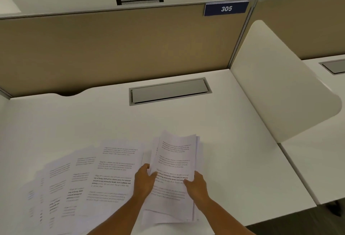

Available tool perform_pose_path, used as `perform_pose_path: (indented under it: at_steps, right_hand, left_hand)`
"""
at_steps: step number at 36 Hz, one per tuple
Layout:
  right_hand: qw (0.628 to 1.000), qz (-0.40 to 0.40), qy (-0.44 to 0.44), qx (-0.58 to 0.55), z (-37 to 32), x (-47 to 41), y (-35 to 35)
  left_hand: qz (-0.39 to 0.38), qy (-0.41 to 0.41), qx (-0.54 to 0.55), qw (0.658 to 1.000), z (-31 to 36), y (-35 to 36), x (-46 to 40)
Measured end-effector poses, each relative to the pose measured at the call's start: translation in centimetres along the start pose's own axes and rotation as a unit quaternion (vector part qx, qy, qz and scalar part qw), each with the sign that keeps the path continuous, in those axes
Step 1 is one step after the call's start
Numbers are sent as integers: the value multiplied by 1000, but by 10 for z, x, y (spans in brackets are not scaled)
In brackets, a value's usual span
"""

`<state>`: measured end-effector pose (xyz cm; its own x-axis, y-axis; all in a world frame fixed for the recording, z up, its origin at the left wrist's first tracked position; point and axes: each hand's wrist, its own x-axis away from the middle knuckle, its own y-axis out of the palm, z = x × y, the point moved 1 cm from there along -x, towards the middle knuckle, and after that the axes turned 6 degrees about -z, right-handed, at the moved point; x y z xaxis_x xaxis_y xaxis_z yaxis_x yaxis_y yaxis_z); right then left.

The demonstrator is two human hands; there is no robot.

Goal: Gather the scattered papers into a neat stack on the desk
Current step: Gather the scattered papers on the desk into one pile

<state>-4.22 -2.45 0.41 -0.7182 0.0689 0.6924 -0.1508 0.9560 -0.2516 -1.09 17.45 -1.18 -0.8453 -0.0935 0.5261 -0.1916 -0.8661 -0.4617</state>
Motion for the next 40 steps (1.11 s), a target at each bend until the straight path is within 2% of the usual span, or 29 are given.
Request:
perform_pose_path:
  at_steps: [5, 10, 14, 26, 31, 35, 40]
  right_hand:
    - [987, 45, 53, 143, -2, -4, 5]
    - [982, 66, 83, 157, -1, -6, 4]
    - [980, 71, 90, 161, -1, -9, 3]
    - [995, 63, 75, -9, 7, -18, -1]
    - [990, 67, 75, -100, 8, -24, -5]
    - [981, 41, 120, -149, 15, -28, -9]
    - [974, -9, 113, -196, 19, -31, -15]
  left_hand:
    - [-27, -4, -48, 998, 9, 9, -10]
    - [-59, -51, -102, 992, 7, 18, -17]
    - [-68, -55, -155, 984, 6, 26, -18]
    - [-22, -55, -111, 992, 5, 20, -18]
    - [-25, -91, -100, 991, 5, 18, -19]
    - [-21, -118, -69, 990, 3, 18, -17]
    - [-29, -138, -17, 990, -1, 17, -11]
